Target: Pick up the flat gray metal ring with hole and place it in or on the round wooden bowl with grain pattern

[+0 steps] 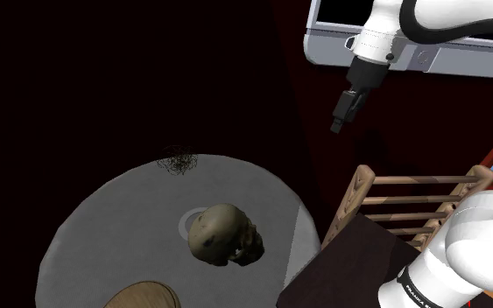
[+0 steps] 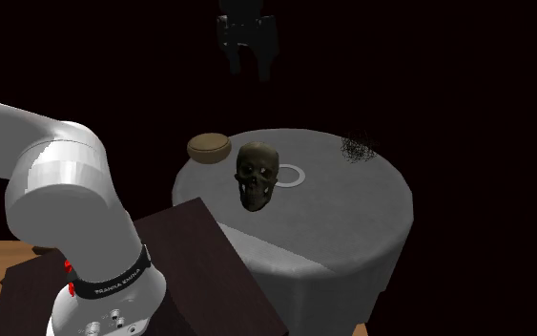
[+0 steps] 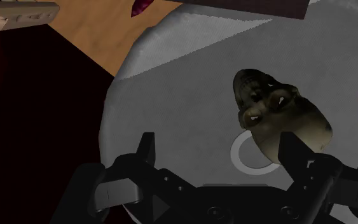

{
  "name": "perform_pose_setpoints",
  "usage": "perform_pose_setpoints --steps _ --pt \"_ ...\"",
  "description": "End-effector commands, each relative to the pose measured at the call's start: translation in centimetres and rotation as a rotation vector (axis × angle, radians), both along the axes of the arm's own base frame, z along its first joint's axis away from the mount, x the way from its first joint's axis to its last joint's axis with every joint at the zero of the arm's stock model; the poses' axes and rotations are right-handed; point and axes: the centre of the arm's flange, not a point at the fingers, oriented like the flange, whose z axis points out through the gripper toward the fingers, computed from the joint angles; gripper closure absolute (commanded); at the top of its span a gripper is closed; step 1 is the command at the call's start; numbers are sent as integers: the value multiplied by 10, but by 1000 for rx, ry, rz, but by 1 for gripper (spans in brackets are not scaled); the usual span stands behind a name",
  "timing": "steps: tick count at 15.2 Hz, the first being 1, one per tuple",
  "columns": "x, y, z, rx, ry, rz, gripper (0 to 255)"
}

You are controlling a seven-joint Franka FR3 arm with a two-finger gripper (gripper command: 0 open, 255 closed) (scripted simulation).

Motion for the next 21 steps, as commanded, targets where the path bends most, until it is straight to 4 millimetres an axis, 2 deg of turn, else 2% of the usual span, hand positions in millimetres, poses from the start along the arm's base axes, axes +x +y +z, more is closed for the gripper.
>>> perform_pose_setpoints --steps 1,21 --pt "0 0 0 0 0 0 0" --pt "163 65 -201 1 40 155 0"
